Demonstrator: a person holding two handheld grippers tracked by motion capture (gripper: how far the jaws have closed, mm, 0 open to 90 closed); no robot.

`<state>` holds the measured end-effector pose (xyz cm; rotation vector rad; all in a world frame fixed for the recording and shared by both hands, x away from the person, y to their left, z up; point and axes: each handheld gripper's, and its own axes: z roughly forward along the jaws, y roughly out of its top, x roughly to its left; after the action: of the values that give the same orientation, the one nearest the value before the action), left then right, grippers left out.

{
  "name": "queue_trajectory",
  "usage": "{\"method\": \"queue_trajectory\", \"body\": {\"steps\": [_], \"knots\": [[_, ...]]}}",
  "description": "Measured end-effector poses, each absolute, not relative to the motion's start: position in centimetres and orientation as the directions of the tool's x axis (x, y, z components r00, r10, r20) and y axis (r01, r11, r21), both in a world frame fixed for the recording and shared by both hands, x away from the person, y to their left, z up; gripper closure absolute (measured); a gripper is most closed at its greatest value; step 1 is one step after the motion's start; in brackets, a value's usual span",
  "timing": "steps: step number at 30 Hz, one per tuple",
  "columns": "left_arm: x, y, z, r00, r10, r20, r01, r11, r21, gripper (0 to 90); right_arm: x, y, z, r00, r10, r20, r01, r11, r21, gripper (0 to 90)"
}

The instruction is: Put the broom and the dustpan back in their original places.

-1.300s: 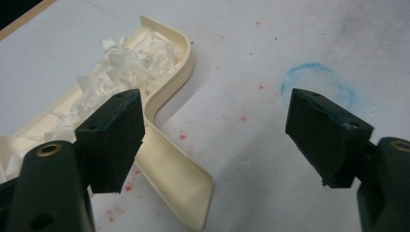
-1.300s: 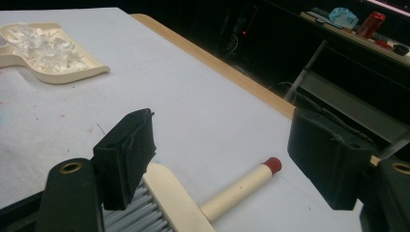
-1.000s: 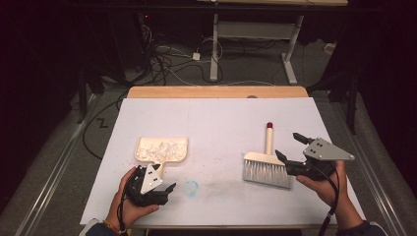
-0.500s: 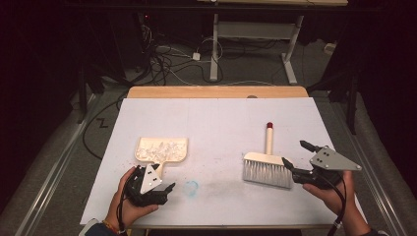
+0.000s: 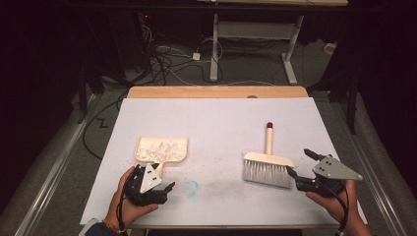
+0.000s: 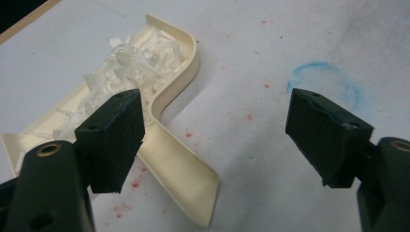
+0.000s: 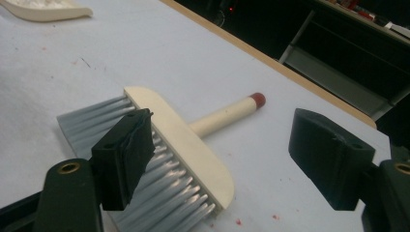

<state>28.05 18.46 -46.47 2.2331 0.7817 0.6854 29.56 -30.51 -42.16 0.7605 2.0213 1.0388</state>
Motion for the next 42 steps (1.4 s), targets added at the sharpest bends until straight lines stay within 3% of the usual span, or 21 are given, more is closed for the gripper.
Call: {"method": "queue_trajectory", "body": {"steps": [10,42], "knots": [[28.1,18.3,-47.1,0.692,0.678,0.249,0.343,-0.612,0.713,21.4,28.8,-32.0,-44.7,-0.545,0.799,-0.254,0.231,0.435,0.870,24.3],[27.7,18.1,-46.7,0.689,0.670,0.276,0.314,-0.620,0.719,21.5,28.2,-31.1,-44.5,-0.553,0.782,-0.289,0.204,0.463,0.863,23.8]]}}
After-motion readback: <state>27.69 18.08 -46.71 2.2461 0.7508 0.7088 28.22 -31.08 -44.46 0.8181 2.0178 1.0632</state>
